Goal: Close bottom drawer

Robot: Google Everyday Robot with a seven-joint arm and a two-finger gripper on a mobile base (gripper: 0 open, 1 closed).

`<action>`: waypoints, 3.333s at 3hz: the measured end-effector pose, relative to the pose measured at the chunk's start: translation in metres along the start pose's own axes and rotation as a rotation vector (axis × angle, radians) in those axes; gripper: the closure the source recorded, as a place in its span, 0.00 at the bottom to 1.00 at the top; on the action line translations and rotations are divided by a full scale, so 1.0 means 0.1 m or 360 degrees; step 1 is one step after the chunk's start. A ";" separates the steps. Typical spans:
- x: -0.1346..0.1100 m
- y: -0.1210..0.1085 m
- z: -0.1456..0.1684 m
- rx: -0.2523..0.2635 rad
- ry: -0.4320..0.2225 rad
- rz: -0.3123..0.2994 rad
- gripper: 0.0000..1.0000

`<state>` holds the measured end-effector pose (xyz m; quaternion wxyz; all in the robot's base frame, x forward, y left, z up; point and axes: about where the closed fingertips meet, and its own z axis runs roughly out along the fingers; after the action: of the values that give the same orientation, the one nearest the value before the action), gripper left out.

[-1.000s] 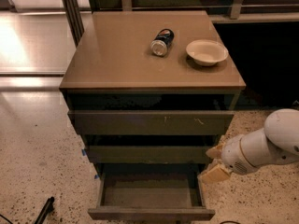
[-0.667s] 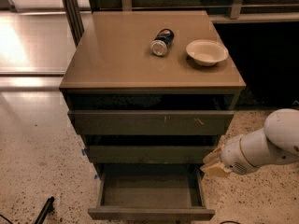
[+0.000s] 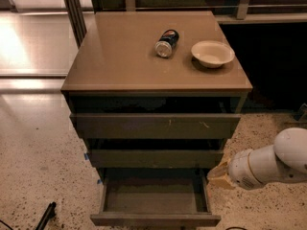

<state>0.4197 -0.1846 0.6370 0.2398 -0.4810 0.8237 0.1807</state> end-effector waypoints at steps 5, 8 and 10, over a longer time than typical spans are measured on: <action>1.92 0.18 2.86 -0.0315 -0.0256 0.0627 1.00; 2.25 0.14 3.58 -0.0392 -0.0212 0.0817 1.00; 2.17 -0.01 3.73 -0.0381 -0.0169 0.0785 1.00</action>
Offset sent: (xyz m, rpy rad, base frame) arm -0.0266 -0.0004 -0.2479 0.3282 0.0860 -0.1767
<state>0.4113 -0.1413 0.2077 0.1729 -0.2808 0.8749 0.3545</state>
